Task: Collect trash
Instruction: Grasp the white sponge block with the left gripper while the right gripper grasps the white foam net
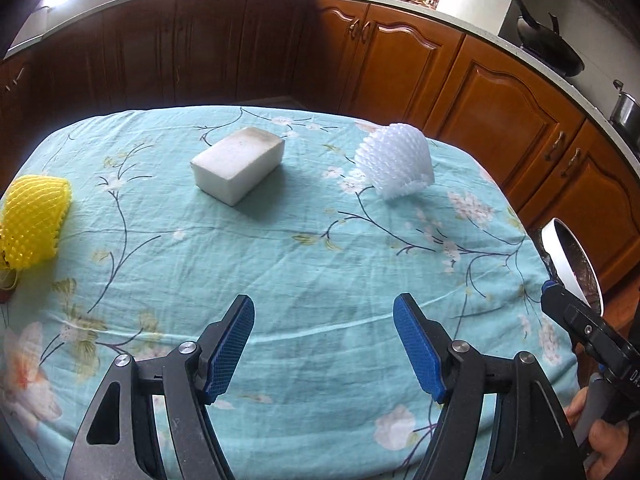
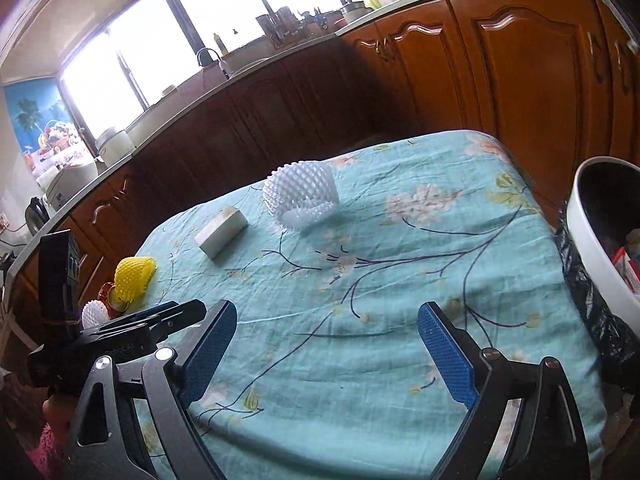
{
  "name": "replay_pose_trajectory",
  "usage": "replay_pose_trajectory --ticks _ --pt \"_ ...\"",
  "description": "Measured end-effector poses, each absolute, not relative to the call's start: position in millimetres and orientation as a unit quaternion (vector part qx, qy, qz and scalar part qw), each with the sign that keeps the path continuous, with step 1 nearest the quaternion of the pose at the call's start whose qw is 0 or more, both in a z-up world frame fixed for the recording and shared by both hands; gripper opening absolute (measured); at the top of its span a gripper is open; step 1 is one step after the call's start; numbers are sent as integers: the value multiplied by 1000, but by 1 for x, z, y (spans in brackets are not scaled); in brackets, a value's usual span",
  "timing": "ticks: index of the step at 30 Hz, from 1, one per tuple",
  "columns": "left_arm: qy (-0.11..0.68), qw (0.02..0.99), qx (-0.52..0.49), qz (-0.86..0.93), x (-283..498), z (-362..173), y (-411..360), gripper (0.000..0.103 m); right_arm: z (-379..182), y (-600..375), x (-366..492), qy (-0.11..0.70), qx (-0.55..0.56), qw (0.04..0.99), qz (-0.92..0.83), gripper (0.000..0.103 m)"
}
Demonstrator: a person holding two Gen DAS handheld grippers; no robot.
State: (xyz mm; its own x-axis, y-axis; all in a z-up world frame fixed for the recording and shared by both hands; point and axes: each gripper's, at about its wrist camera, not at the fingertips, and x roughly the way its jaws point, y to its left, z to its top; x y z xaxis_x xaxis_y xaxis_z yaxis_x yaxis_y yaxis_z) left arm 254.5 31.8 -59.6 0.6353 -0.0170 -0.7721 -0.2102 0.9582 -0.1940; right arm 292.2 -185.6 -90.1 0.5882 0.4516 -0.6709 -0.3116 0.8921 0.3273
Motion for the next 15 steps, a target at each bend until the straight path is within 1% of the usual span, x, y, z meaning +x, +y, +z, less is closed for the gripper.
replay_pose_trajectory --ticks 9,12,15 --pt "418 897 -125 72 280 -60 58 72 -91 -155 328 407 68 882 227 93" --pt "418 898 -117 79 291 -62 65 73 -93 -148 342 412 71 879 228 93" --pt "416 899 -97 94 304 -64 70 76 -97 -140 357 419 72 876 226 93"
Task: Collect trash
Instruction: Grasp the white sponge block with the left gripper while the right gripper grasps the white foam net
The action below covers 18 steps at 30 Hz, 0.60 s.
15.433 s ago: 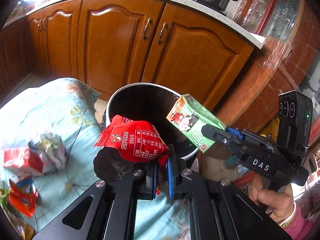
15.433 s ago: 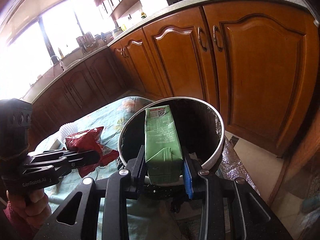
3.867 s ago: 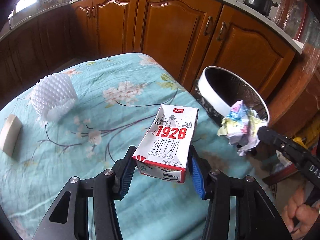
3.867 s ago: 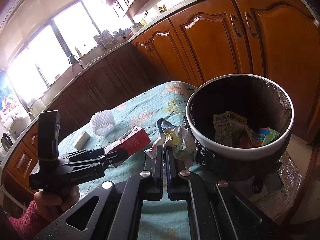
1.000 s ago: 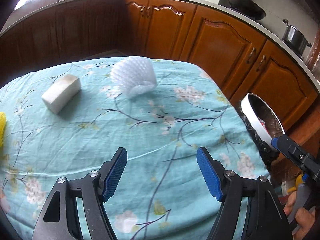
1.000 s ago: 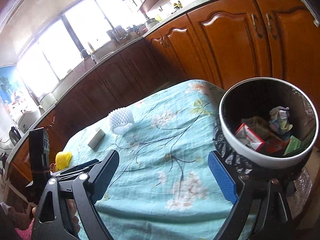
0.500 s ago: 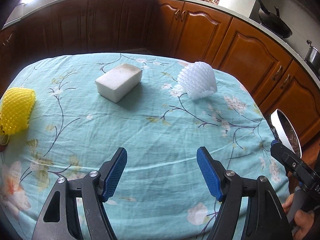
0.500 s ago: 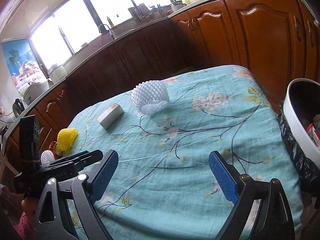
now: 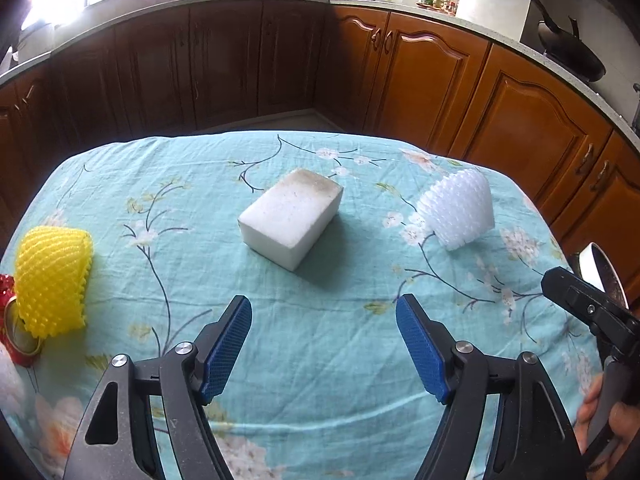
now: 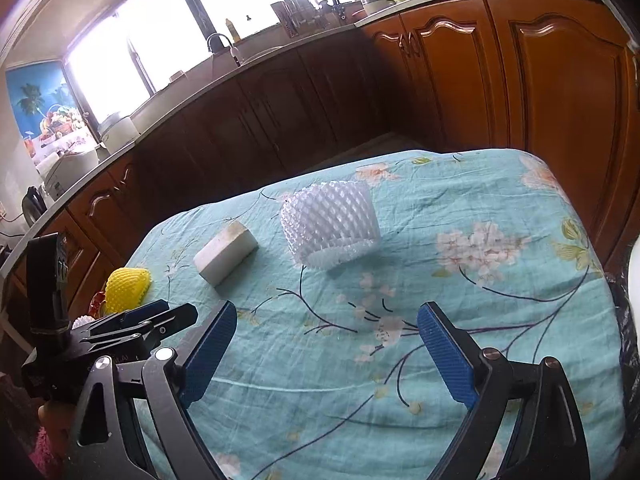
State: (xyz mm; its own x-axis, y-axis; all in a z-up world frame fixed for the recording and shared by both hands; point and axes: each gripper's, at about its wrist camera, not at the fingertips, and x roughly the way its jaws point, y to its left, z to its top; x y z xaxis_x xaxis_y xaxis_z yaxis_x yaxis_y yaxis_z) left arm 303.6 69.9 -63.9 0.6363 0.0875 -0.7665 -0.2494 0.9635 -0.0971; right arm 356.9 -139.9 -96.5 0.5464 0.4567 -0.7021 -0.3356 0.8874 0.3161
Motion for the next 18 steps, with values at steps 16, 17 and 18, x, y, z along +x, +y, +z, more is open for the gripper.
replay_pose_trajectory --ticks 16,17,18 --pt "419 897 -58 131 374 -86 98 82 -118 -109 418 427 91 870 230 93" --pt "423 895 -57 131 377 -89 100 82 -120 -107 420 428 88 870 230 93" --pt "428 893 -58 130 380 -93 101 82 -122 -104 422 429 84 869 231 93"
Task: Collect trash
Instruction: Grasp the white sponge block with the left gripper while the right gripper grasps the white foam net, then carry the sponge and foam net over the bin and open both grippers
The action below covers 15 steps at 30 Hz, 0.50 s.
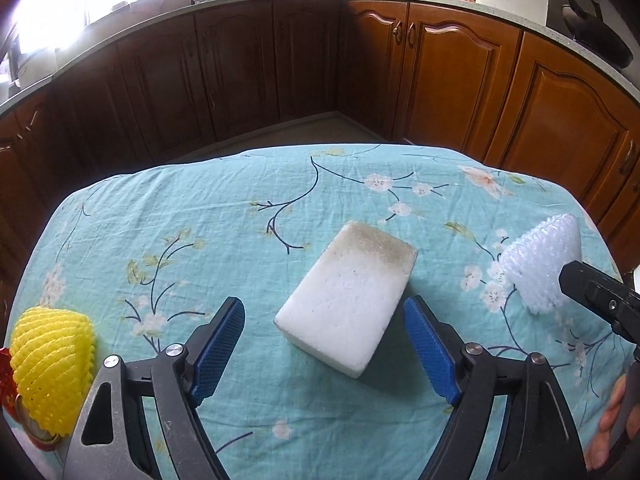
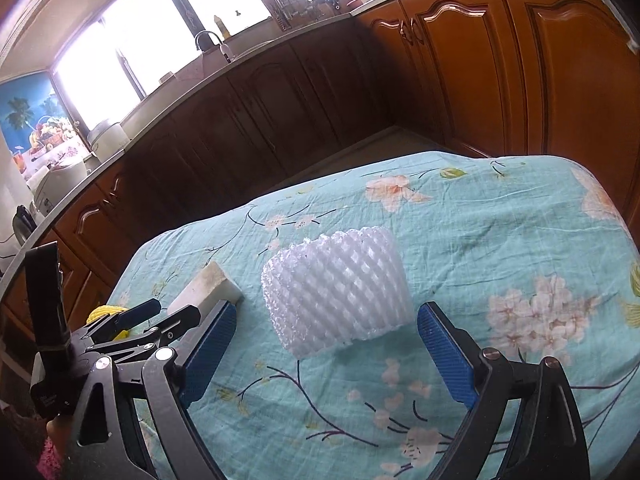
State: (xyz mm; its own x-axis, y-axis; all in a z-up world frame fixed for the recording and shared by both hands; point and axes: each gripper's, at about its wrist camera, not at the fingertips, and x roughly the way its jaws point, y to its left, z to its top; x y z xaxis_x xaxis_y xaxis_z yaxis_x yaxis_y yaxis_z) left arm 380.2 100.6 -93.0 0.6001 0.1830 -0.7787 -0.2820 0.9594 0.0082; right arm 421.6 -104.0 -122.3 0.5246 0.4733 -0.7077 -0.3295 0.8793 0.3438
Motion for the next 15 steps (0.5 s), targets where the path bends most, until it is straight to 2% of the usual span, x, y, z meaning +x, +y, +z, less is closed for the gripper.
replay_pose_trajectory --ticks 3,5,6,7,8,10,13,15 --pt "441 887 -62 124 389 -103 103 81 -127 -98 425 429 72 870 231 90" --pt "443 885 -58 127 392 -107 102 75 -130 -95 426 430 64 870 232 73" --pt "444 885 -58 125 393 -108 102 70 -132 -94 426 432 60 870 231 68" --pt "445 886 -62 116 394 -108 101 60 -132 -94 426 432 57 870 229 57" --pt "447 885 -65 113 394 -109 100 59 -132 -95 425 431 56 871 228 47" --pt "441 889 -57 115 394 -106 95 58 -130 -96 423 428 52 874 223 32" --pt "432 894 -56 103 387 -100 84 57 -126 -99 418 424 50 875 226 22" --pt "425 898 -59 96 378 -95 74 57 -123 -102 412 423 49 875 230 21"
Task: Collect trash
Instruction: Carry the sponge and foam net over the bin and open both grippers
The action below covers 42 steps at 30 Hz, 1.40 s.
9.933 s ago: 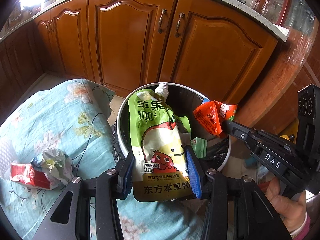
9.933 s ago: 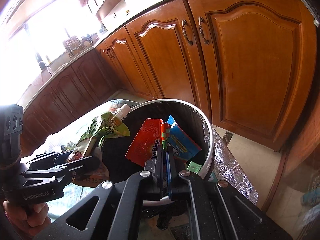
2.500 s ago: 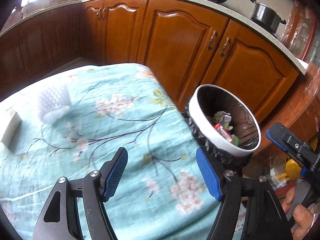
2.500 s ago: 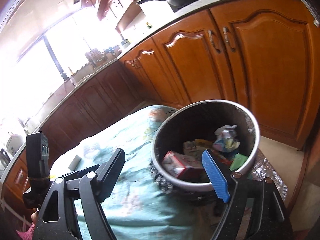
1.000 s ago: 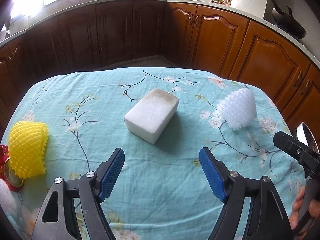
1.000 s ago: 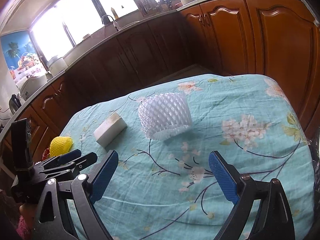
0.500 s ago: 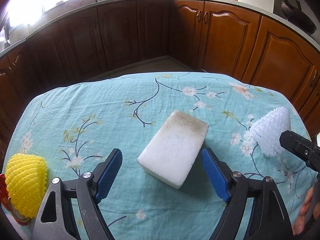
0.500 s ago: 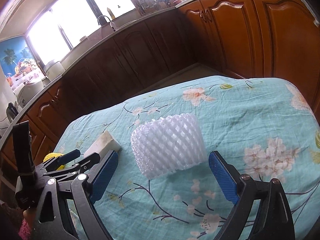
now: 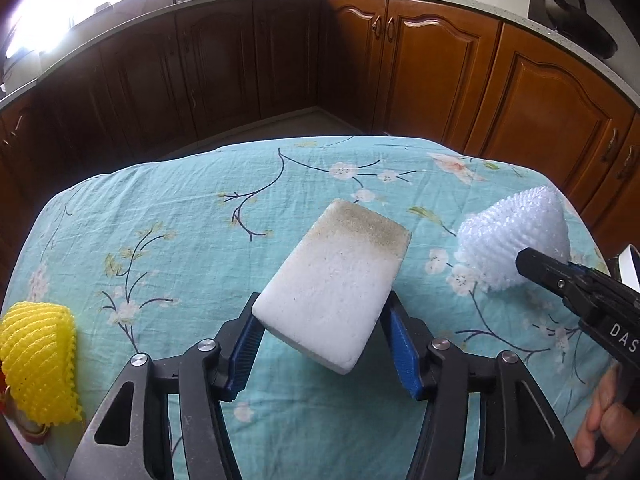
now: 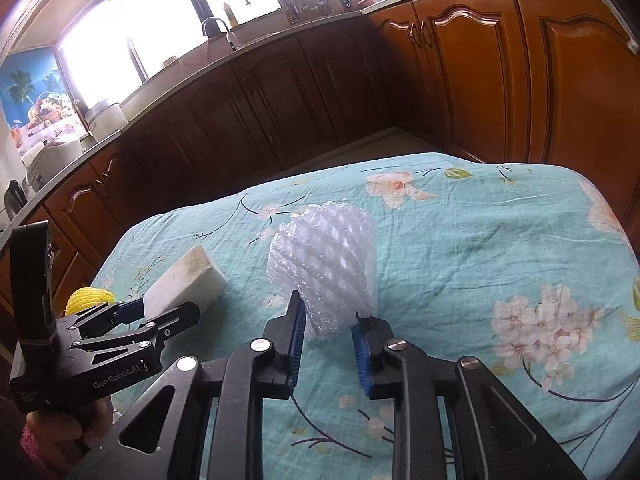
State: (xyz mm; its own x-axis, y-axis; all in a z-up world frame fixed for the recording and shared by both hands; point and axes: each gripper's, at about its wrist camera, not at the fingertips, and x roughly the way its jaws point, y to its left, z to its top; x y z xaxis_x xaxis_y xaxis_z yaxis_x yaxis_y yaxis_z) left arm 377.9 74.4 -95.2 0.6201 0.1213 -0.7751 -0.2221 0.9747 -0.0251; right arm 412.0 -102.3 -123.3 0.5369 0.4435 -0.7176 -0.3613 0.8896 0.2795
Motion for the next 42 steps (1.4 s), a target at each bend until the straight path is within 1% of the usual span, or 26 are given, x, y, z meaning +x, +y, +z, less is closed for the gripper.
replay_pose_trajectory --ticks 9,21,32,42 --pt "416 903 -100 52 347 -86 32 56 -116 -135 373 426 67 873 227 20" --pt "416 903 -104 -16 329 -78 -35 56 -94 -212 323 407 104 888 188 20" --pt "419 901 -80 -75 322 -67 -102 56 -73 -281 287 380 120 907 135 20" --pt "415 901 -47 -116 322 -53 -159 56 -65 -341 266 363 142 917 84 20"
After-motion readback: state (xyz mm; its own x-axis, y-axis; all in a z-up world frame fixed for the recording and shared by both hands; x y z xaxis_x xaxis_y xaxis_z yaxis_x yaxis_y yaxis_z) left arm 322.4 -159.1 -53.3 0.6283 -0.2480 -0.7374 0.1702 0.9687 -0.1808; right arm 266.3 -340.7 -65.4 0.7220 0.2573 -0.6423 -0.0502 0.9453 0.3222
